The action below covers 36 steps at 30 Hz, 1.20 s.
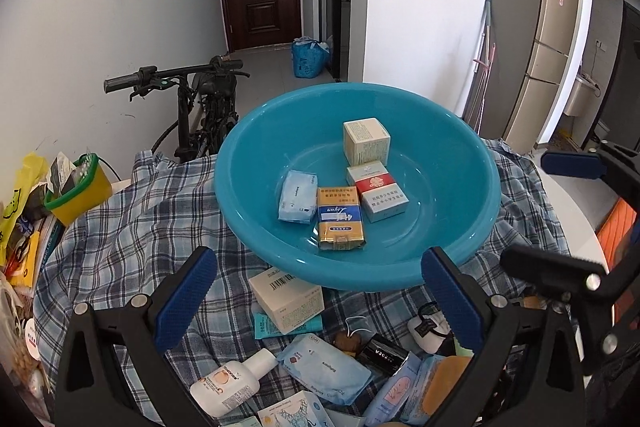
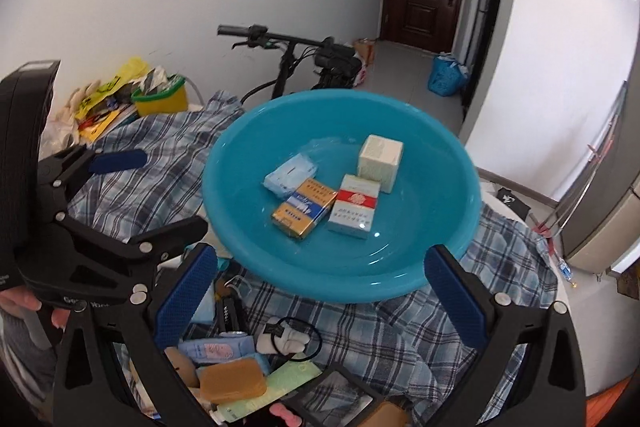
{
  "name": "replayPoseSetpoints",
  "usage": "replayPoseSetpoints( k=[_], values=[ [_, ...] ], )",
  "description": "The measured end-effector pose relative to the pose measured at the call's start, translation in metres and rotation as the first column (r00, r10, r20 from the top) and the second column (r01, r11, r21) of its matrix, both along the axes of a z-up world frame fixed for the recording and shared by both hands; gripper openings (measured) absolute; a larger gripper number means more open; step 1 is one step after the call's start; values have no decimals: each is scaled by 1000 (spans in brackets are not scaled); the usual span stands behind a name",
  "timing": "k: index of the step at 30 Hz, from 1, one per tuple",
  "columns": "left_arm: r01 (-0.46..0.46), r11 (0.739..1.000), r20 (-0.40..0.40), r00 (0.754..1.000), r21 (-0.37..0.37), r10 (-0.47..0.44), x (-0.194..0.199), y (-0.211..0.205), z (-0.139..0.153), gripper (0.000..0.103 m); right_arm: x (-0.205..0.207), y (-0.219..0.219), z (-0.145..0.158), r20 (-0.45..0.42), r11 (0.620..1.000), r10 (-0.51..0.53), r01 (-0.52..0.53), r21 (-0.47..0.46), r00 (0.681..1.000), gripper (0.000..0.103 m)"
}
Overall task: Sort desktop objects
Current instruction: 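Lower the right gripper toward the small black case among the items, then close the right gripper on the small black case and lift it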
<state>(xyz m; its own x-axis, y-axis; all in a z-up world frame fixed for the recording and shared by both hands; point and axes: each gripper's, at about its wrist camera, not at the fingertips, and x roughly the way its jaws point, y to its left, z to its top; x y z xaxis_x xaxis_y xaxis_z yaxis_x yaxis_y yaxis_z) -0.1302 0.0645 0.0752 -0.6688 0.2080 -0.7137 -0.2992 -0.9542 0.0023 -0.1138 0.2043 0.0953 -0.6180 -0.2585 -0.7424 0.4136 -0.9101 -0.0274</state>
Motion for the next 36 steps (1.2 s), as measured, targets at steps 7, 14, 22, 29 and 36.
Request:
replayPoseSetpoints(
  k=[7, 14, 22, 29, 36],
  values=[
    [50, 996, 45, 998, -70, -47, -8, -3, -10, 103, -1, -12, -19, 47, 996, 54, -57, 62, 997, 103],
    [80, 992, 95, 993, -98, -71, -17, -15, -27, 103, 0, -18, -31, 108, 984, 146, -156, 89, 983, 101],
    [75, 987, 129, 990, -140, -57, -26, -21, -42, 92, -7, -46, -64, 232, 964, 227, -252, 84, 946, 77],
    [96, 982, 142, 987, -164, -72, -22, -17, -44, 65, 4, -68, -79, 267, 945, 284, -316, 84, 921, 44],
    [81, 982, 113, 992, -171, -63, -15, -18, -33, 65, 1, -91, -116, 367, 927, 309, -365, 91, 877, 29]
  ],
)
